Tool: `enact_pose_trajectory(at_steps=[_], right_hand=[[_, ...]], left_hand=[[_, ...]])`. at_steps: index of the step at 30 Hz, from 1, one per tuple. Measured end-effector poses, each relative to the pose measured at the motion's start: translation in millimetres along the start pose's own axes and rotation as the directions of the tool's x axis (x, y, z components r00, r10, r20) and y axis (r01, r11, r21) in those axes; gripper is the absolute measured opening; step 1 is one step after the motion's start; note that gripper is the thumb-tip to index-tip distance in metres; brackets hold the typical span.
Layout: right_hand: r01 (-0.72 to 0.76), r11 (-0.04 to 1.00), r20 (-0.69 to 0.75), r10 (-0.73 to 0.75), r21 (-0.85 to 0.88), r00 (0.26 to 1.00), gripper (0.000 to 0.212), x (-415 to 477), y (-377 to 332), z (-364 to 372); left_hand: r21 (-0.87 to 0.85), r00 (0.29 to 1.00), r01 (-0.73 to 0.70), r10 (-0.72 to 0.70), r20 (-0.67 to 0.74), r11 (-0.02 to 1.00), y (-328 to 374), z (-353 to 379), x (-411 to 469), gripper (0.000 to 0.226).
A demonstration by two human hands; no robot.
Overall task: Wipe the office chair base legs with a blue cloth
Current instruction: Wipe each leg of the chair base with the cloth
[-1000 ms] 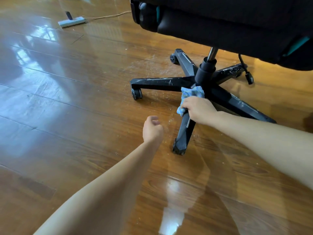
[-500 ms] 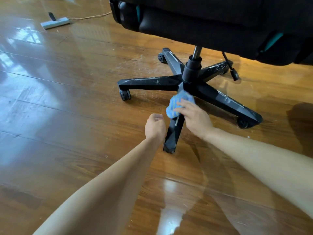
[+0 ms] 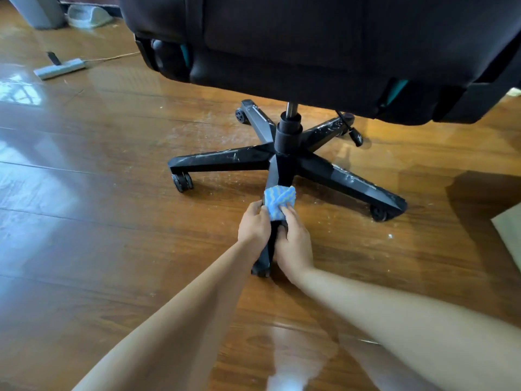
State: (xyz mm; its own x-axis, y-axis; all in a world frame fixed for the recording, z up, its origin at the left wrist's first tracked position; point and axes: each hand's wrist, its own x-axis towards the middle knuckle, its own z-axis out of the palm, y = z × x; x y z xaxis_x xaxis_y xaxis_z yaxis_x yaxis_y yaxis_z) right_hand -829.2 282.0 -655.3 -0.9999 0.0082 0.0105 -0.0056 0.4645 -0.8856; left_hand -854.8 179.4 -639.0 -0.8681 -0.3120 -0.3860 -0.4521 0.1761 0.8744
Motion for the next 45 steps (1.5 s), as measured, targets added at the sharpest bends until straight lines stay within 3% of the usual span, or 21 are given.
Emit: enact_pose_trajectory(at_steps=[3,7,11,14,16,21,25,28,31,36,40,45], right_hand=[[-0.110,0.994,-0.029,0.110,-0.001,0.994,0.050,47.8,-13.5,-3.3],[-0.211,0.977,-0.026,0.212,0.027,0.977,0.045,104.7,-19.3,-19.9],[-0.264,0.956,-0.009,0.267,0.126,0.964,0.044,115.6,-11.4,-19.6],[-0.289,0.956,-0.041,0.291,0.048,0.956,0.030,115.7,-6.4,-18.8],[-0.243,0.965,-0.111,0.232,-0.099,0.966,0.020,110.4,-10.6,-17.5],[-0.005,0.937,-0.158,-0.054,-0.350,0.986,0.038,83.5,-17.4,4.2],[0.163,0.781,-0.039,-0.232,-0.603,0.972,0.045,101.5,-13.2,0.7],[0.228,0.712,0.075,-0.240,-0.664,0.968,0.047,129.5,-20.1,-2.2],[0.182,0.722,0.061,-0.190,-0.667,0.980,0.045,138.9,-31.6,4.9],[0.190,0.812,-0.051,-0.261,-0.552,0.964,0.040,77.6,-20.1,13.1],[0.146,0.938,-0.124,-0.193,-0.316,0.973,0.035,31.4,-5.9,11.3],[-0.004,0.951,-0.139,-0.041,-0.310,0.989,0.025,39.0,-30.0,-8.4]], left_hand=[[0.105,0.999,-0.034,0.033,0.005,0.994,-5.6,2.0,0.0,0.047],[0.119,1.000,0.001,-0.004,0.023,0.993,-6.7,0.3,1.7,0.049],[0.129,0.999,0.012,-0.018,0.046,0.992,-6.0,1.0,2.4,0.050],[0.163,0.999,0.003,-0.012,0.051,0.987,-7.0,-0.7,3.8,0.050],[0.183,0.998,0.004,-0.015,0.057,0.983,-6.6,-3.2,5.3,0.049],[0.174,0.996,-0.017,0.003,0.085,0.985,-6.0,-6.6,4.7,0.045],[0.175,0.992,-0.037,0.016,0.123,0.984,-6.3,-10.1,3.5,0.048],[0.181,0.990,-0.043,0.017,0.142,0.983,-6.4,-10.7,3.3,0.050],[0.189,0.989,-0.049,0.020,0.150,0.981,-4.9,-12.6,3.2,0.051],[0.172,0.988,-0.059,0.032,0.153,0.983,-3.1,-13.8,4.2,0.046],[0.236,0.993,-0.093,0.072,0.098,0.967,-3.6,-8.3,1.1,0.033],[0.290,0.994,-0.112,0.109,0.026,0.951,-2.1,7.6,-6.9,0.042]])
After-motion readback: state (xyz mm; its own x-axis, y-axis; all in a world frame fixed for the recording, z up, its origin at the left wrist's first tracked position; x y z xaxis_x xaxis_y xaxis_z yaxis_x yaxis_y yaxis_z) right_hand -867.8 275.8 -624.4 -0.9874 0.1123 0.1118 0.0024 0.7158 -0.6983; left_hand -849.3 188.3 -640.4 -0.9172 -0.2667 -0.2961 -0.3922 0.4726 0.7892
